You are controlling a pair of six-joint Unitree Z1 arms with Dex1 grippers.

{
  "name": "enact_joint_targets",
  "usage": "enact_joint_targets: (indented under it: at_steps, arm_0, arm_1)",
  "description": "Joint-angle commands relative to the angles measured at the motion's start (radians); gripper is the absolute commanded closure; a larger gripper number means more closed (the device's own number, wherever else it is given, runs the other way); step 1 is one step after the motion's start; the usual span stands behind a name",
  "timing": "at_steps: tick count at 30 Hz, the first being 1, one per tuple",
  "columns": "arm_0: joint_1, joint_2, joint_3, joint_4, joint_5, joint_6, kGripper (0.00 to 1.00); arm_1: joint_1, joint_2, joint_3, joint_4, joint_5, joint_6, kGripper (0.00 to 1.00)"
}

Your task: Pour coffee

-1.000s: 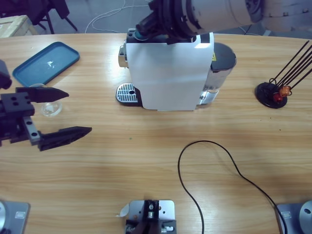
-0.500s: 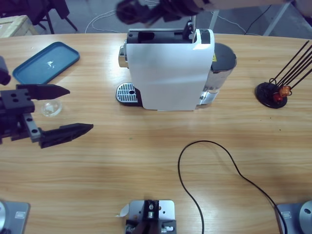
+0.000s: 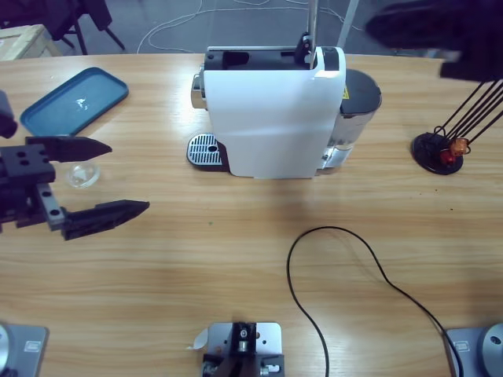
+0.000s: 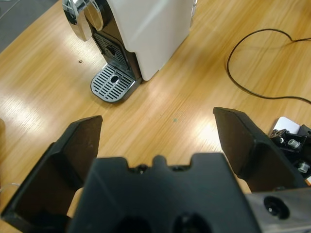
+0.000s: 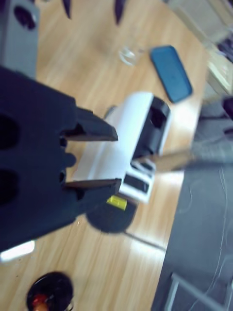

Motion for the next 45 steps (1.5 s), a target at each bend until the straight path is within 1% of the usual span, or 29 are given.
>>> enact_joint_targets:
  at_steps: [1,4,7,10,14,20,23,30,31,33,35,37,39,41,44,45]
  arm_0:
    - [-0.008,-0.008,-0.043,0.07,0.009,-0.011,0.0]
    - [-0.008,-0.011,-0.055,0.091,0.008,-0.011,0.0]
    - [-0.008,-0.015,-0.054,0.103,0.008,-0.012,0.0]
    - [-0.008,-0.005,-0.043,0.103,0.008,-0.011,0.0]
    - [-0.008,0.027,-0.048,0.095,0.008,-0.011,0.0]
    - [-0.008,0.032,-0.044,0.094,0.01,-0.011,0.0]
    - [-0.006,0.029,-0.043,0.094,0.011,-0.011,0.0]
    - [-0.006,0.031,-0.039,0.094,0.011,-0.011,0.0]
    - [-0.006,0.031,-0.039,0.094,0.011,-0.011,0.0]
    - [-0.006,0.033,-0.038,0.094,0.011,-0.011,0.0]
    - [-0.006,0.04,-0.037,0.094,0.012,-0.012,0.0]
    - [-0.006,0.05,-0.039,0.086,0.014,-0.012,0.0]
    - [-0.006,0.054,-0.045,0.073,0.016,-0.012,0.0]
    - [-0.006,0.052,-0.049,0.066,0.016,-0.012,0.0]
    - [-0.006,0.039,-0.044,0.066,0.015,-0.011,0.0]
    - [-0.006,0.034,-0.04,0.067,0.014,-0.011,0.0]
  arm_1:
    - [-0.21,0.206,-0.051,-0.231,-0.035,0.14,1.0]
    - [-0.241,0.32,-0.149,-0.241,-0.034,0.179,1.0]
    - [-0.242,0.362,-0.172,-0.271,-0.012,0.211,1.0]
    - [-0.193,0.365,-0.195,-0.311,0.031,0.213,1.0]
    - [-0.113,0.376,-0.222,-0.316,0.033,0.214,1.0]
    - [-0.027,0.477,-0.322,-0.313,0.058,0.201,1.0]
    - [-0.018,0.536,-0.34,-0.284,0.078,0.199,1.0]
    - [-0.018,0.627,-0.33,-0.283,0.125,0.199,1.0]
    - [-0.018,0.627,-0.328,-0.283,0.12,0.196,1.0]
    - [-0.019,0.587,-0.332,-0.278,0.118,0.142,1.0]
    - [-0.009,0.539,-0.374,-0.222,0.117,0.052,1.0]
    - [0.028,0.487,-0.408,-0.179,0.101,0.002,1.0]
    - [0.071,0.436,-0.413,-0.145,0.048,-0.005,1.0]
    - [0.106,0.372,-0.385,-0.122,-0.028,0.007,1.0]
    - [0.11,0.255,-0.319,-0.12,-0.113,0.031,1.0]
    - [0.11,0.212,-0.3,-0.12,-0.126,0.038,1.0]
